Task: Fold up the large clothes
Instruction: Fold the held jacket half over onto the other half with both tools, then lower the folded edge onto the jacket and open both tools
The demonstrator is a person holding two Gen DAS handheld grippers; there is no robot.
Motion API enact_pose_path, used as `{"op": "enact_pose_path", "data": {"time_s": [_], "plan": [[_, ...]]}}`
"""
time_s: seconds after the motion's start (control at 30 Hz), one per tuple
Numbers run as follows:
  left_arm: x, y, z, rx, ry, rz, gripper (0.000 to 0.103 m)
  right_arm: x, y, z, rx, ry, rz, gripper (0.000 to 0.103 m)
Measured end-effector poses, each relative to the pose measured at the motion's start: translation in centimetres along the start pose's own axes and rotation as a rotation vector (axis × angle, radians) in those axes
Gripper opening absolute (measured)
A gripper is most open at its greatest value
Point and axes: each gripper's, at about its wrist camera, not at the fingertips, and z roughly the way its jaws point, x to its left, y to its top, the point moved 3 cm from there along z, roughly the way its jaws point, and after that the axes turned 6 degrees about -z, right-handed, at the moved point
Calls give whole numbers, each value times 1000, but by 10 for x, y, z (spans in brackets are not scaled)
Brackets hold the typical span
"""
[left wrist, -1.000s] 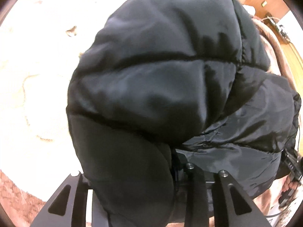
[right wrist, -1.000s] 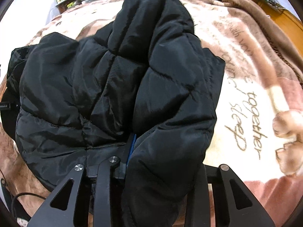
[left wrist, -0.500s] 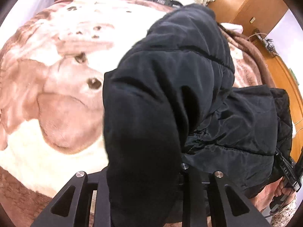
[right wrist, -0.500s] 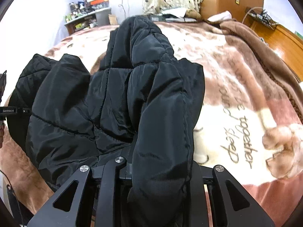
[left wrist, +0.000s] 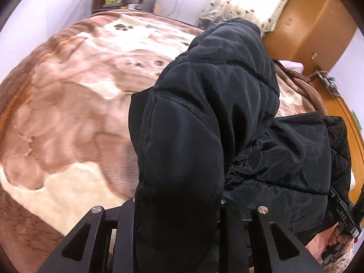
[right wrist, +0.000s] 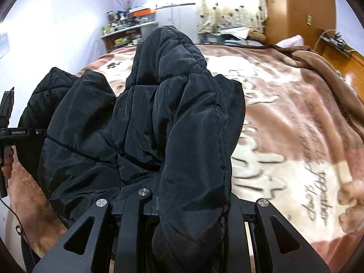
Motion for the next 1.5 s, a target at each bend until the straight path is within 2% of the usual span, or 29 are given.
{"op": "enact_pose_path", "data": {"time_s": [0.13, 0.17, 0.27, 0.33, 0.4, 0.6, 0.83, 1.2, 1.27, 1.37, 1.43, 1.5], "plan": [[37, 25, -2, -8, 45, -26, 26, 13, 14, 30, 9, 38, -9, 22], [34, 29, 2, -9, 57, -27, 26, 18, 14, 34, 12, 46, -6, 22], [77, 39, 9, -6, 76, -56, 26, 32, 13, 49, 26, 77, 10, 22], [129, 39, -7, -8, 78, -83, 26, 39, 13, 56, 25, 97, 34, 22], [146, 40, -8, -10, 80, -85, 26, 43, 10, 60, 21, 99, 50, 22], [166, 43, 14, 18, 105, -89, 27, 42, -5, 73, 55, 69, 78, 23], [188, 36, 31, 45, 123, -111, 34, 33, -19, 86, 86, 66, 135, 26], [196, 33, 41, 55, 152, -99, 52, 22, -31, 103, 128, 59, 169, 38], [200, 34, 42, 57, 158, -107, 60, 21, -31, 105, 137, 56, 182, 42], [209, 36, 39, 44, 127, -128, 60, 17, -31, 100, 145, 55, 215, 49], [219, 38, 32, 27, 85, -173, 62, 15, -30, 94, 139, 66, 222, 52], [228, 40, 23, 16, 57, -219, 63, 12, -26, 85, 135, 41, 202, 57]]}}
